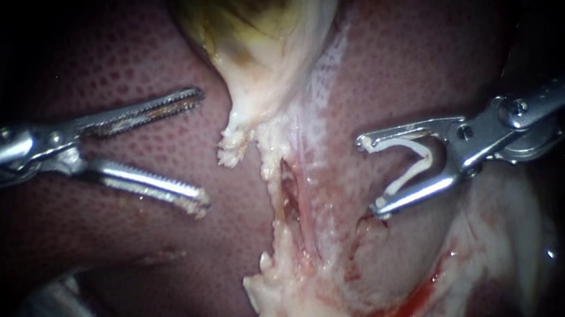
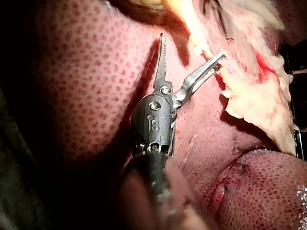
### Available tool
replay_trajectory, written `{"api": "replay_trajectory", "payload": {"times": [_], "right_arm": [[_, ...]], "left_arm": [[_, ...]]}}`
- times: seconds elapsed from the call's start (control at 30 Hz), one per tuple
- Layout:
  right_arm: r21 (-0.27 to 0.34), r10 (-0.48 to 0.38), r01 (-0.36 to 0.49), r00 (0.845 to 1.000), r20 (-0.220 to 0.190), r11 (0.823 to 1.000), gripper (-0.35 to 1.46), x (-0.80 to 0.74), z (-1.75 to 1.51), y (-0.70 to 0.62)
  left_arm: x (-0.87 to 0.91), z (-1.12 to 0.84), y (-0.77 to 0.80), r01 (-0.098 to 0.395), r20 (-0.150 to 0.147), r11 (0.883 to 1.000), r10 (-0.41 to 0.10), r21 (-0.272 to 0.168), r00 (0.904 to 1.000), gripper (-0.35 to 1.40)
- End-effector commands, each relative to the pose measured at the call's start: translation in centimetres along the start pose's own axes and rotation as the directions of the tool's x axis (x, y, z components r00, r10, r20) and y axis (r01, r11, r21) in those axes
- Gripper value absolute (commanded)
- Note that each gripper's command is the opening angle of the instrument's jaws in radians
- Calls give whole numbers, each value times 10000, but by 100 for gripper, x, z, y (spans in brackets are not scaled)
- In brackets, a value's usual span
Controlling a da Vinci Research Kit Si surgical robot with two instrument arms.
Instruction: Grabbing gallbladder
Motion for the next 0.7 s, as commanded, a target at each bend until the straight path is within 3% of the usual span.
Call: {"api": "replay_trajectory", "payload": {"times": [0.03, 0.17, 0.37, 0.7], "right_arm": [[0, 2, -2, 10000, 0, 10000, 60, 0, 0, 0], [12, -3, 3, 10000, 0, 10000, 60, 0, -1, -1], [11, -3, 3, 10000, 0, 10000, 60, -1, -1, -1], [6, -1, 1, 10000, 0, 10000, 60, 0, -1, -1]], "left_arm": [[0, 3, -2, 100, -8, 9999, -100, 46, 9999, 81], [1, 12, -5, 457, -99, 9989, -456, 93, 9989, 61], [-1, 19, -4, 443, -133, 9989, -441, 141, 9989, 21], [-7, 9, -3, 411, -122, 9991, -411, 56, 9991, -20]]}}
